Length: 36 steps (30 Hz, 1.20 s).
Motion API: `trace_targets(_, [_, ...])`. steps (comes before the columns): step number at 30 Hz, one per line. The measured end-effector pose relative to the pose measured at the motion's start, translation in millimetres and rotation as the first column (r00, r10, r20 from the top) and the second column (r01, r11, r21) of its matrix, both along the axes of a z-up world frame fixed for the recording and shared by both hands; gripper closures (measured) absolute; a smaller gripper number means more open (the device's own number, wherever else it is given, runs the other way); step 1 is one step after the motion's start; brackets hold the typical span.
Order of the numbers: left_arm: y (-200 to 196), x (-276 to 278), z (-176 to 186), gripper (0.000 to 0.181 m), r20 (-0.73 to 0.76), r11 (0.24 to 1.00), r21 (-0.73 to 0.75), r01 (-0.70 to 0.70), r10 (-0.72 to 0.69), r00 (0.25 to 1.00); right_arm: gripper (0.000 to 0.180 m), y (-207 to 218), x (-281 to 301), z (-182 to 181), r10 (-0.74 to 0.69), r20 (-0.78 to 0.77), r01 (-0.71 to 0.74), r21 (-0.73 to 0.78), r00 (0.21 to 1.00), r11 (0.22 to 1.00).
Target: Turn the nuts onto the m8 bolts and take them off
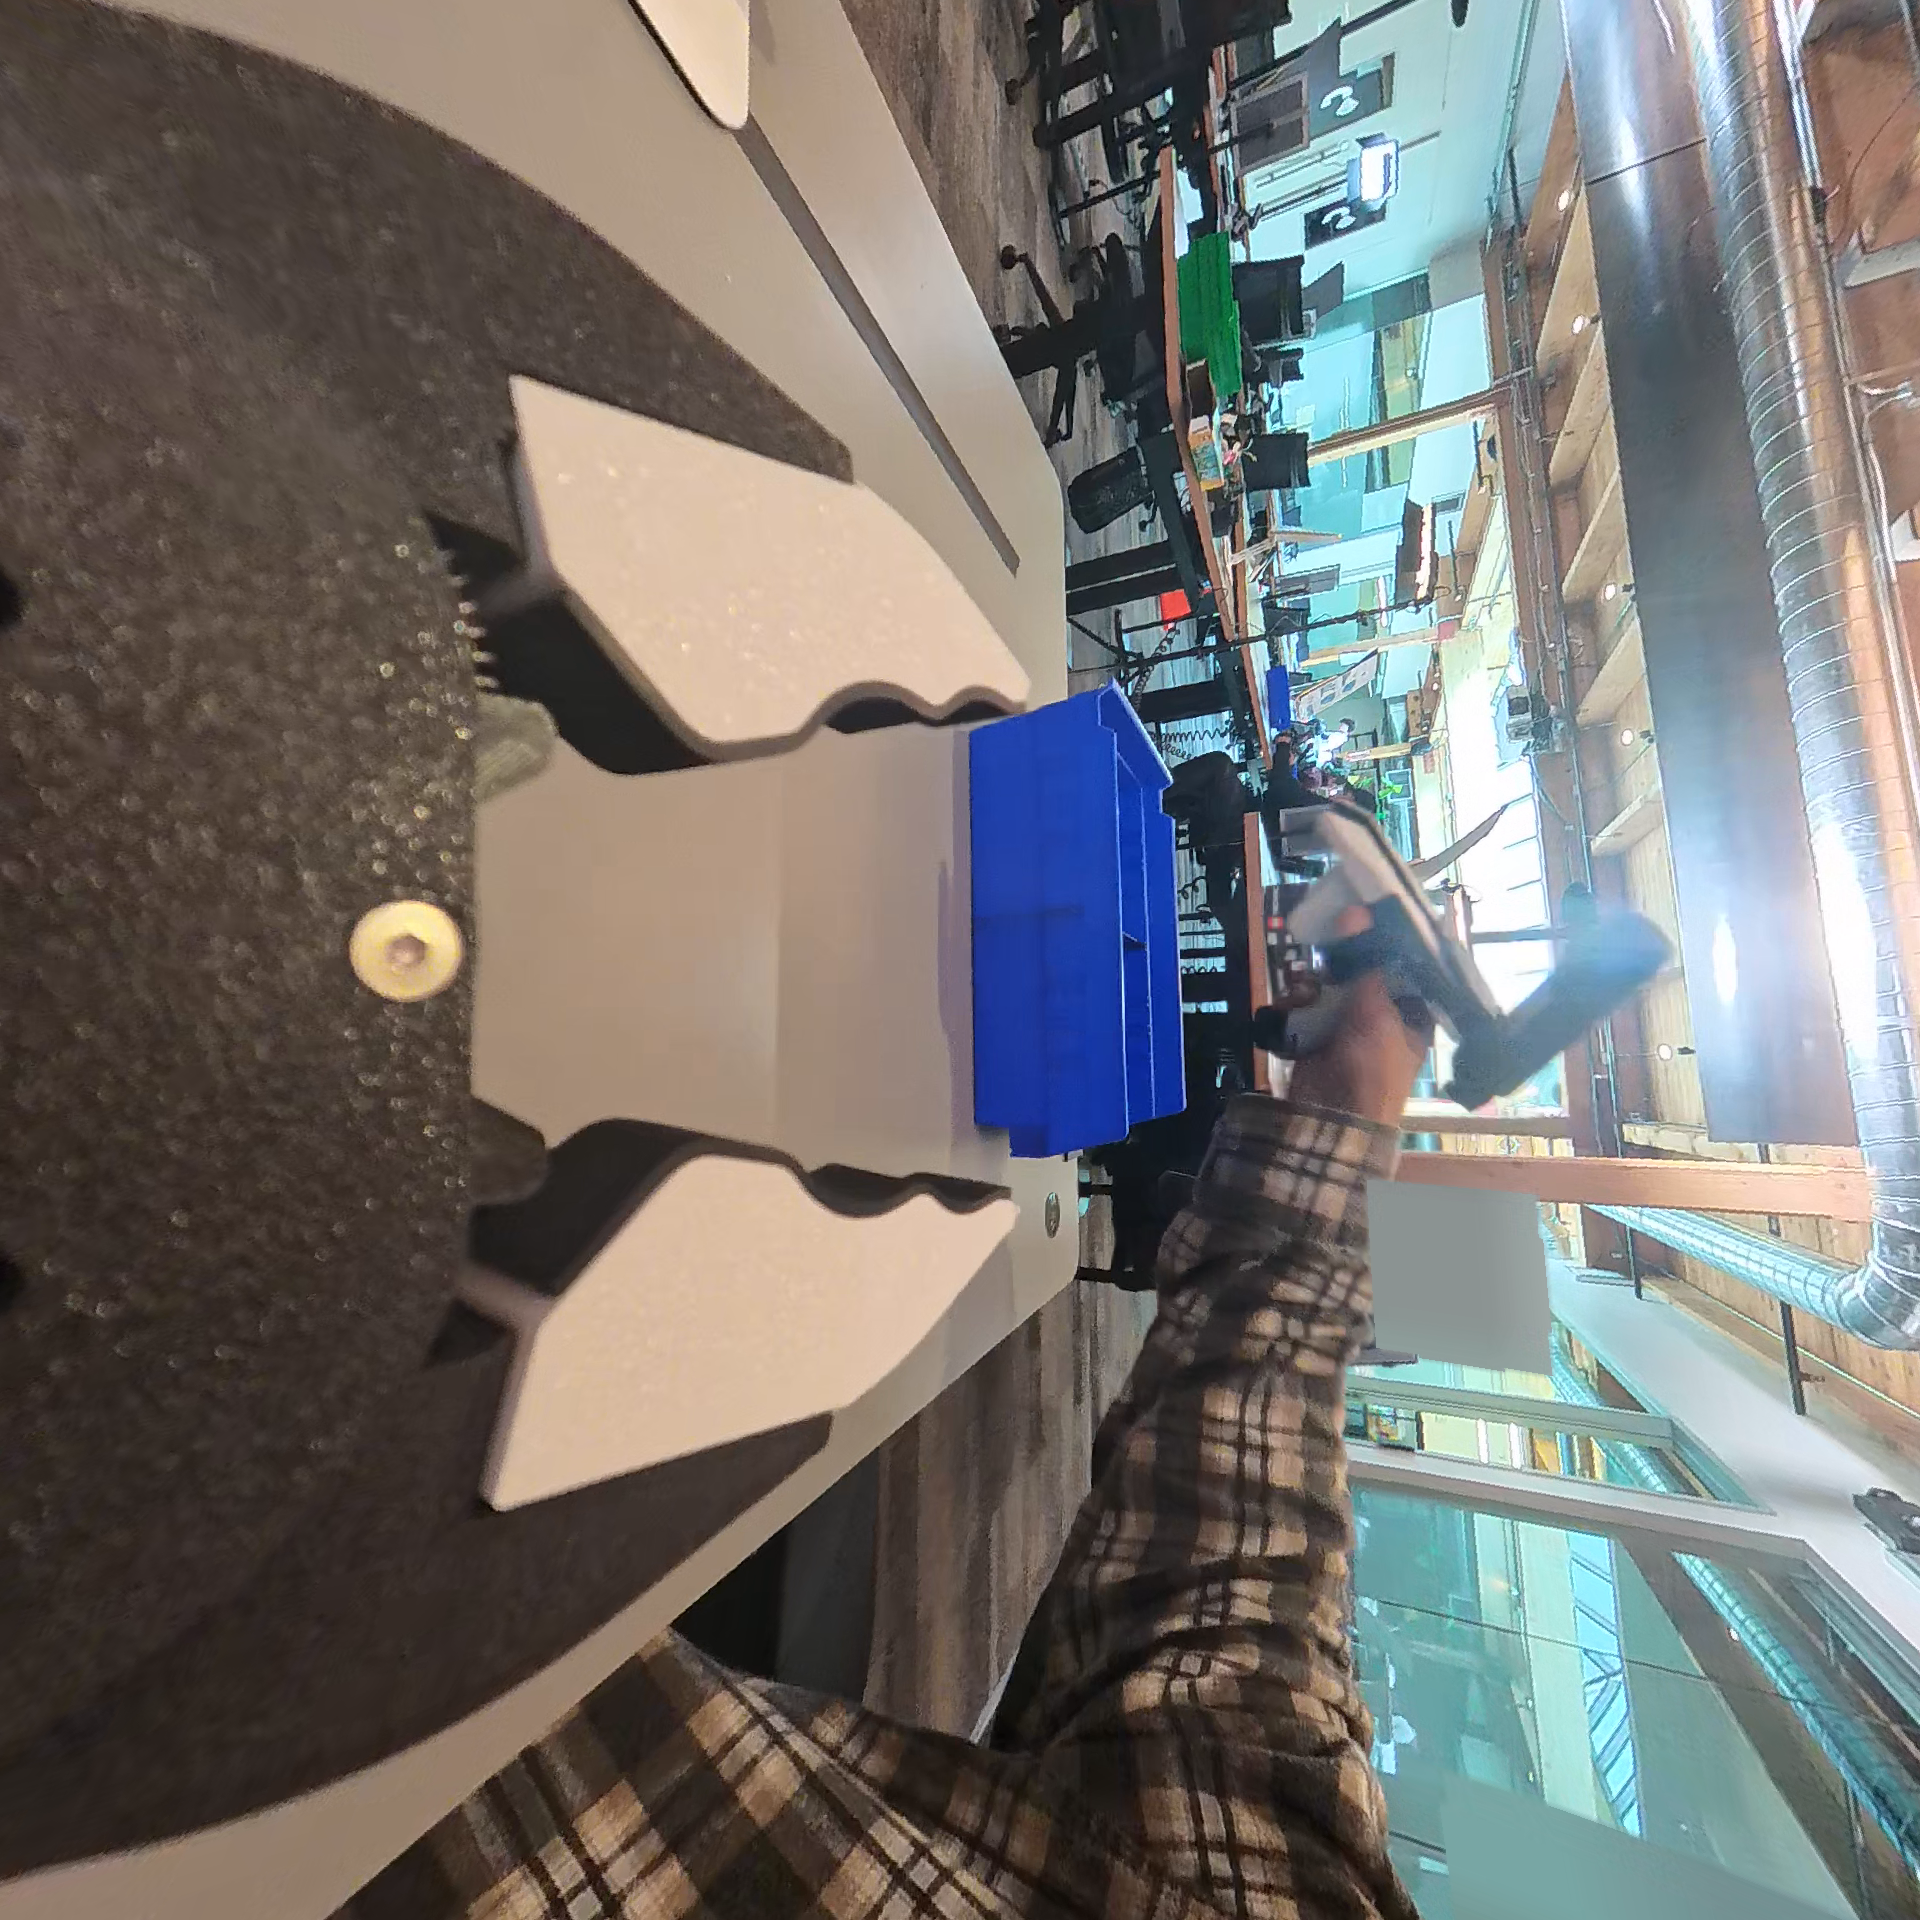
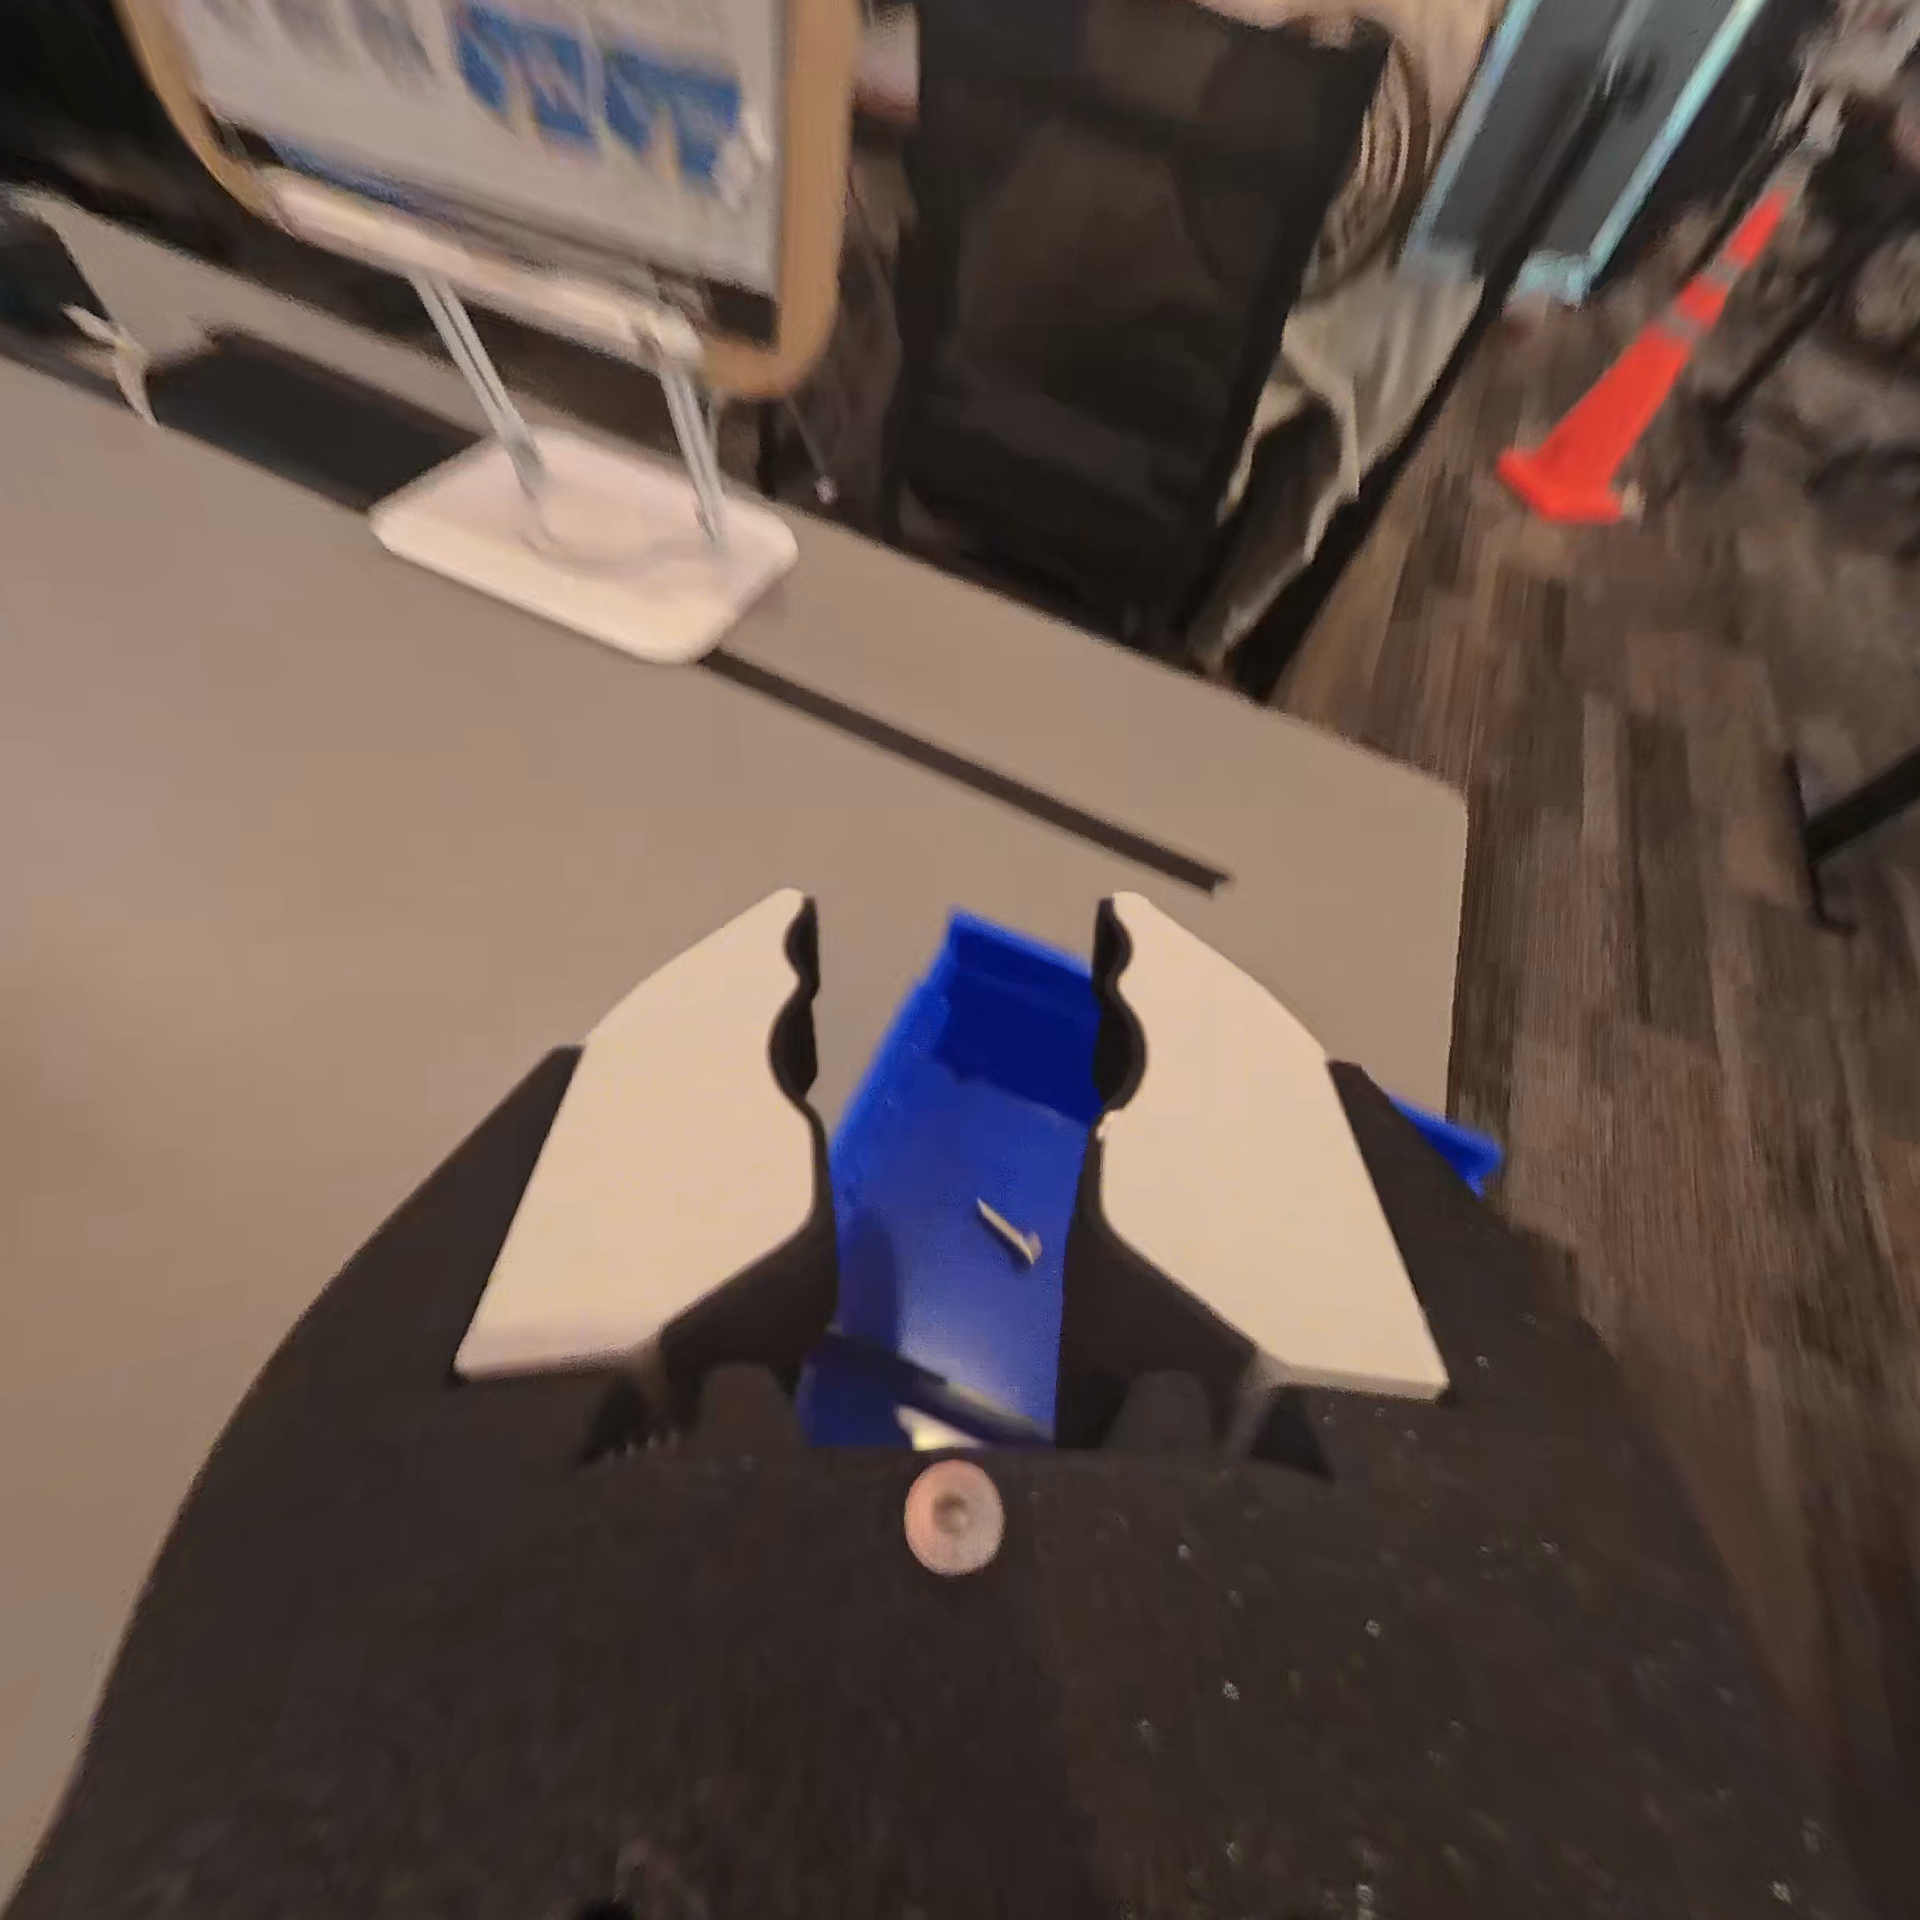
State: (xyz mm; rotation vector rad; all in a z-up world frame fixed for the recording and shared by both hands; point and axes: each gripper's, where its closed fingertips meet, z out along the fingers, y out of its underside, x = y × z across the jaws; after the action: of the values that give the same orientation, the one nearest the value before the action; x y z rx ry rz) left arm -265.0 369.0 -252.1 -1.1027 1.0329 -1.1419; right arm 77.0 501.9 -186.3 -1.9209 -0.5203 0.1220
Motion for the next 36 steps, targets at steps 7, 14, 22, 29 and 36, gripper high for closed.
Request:
trace_targets(7, [8, -7, 7, 0.090, 0.039, 0.998, 0.009, -0.066, 0.066, 0.997, 0.100, -31, -115, 66, 0.230, -0.100, -0.194, 0.285, 0.968, 0.939])
trace_targets(14, [21, -19, 11, 0.089, 0.063, 0.988, 0.015, -0.155, 0.154, 0.986, 0.102, -46, -219, 6, 0.441, -0.188, -0.360, 0.347, 0.878, 0.866])
trace_targets(22, [33, -32, 16, 0.100, 0.013, 0.975, 0.009, -0.222, 0.222, 0.975, 0.108, -32, -256, -75, 0.459, -0.208, -0.369, 0.359, 0.864, 0.857])
trace_targets(29, [33, -126, 75, 0.112, 0.003, 0.911, 0.026, -0.412, 0.412, 0.911, 0.112, -38, -262, -91, 0.501, -0.174, -0.431, 0.326, 0.847, 0.841])
trace_targets(36, [28, -352, 75, 0.120, -0.333, 0.601, 0.048, -0.798, 0.763, 0.554, 0.113, -45, -280, -104, 0.550, -0.164, -0.500, 0.267, 0.819, 0.824])
